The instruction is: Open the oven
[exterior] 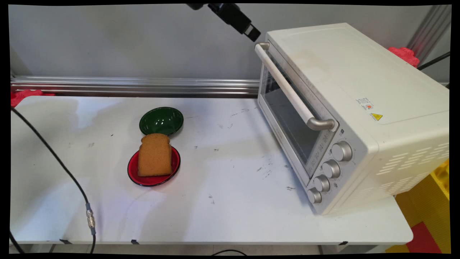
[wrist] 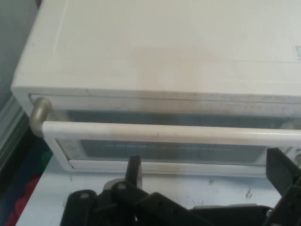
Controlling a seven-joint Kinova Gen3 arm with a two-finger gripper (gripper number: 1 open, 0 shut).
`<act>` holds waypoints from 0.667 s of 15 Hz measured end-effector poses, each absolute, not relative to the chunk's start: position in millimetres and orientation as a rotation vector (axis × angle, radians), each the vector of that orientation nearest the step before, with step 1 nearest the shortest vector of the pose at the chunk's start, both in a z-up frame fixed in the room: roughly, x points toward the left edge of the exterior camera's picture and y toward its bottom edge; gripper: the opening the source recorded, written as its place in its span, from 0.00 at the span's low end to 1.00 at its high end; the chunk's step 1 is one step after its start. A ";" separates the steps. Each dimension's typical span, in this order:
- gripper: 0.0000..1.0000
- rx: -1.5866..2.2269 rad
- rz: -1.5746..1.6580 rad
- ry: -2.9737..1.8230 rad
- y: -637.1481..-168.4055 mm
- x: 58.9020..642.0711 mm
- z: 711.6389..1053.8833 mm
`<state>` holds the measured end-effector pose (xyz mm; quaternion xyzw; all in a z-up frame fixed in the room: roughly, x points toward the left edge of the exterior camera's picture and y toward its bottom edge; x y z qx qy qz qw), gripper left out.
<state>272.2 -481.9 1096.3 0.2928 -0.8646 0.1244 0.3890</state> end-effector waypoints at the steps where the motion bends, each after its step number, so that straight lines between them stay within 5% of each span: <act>1: 1.00 0.736 0.315 -2.203 -484.3 269.6 1096.3; 2: 1.00 0.729 0.315 -2.206 -486.4 267.5 1096.2; 3: 0.00 0.724 0.315 -2.208 -488.4 265.8 1096.2; 10: 0.00 0.724 0.331 -2.231 -499.8 261.3 1089.9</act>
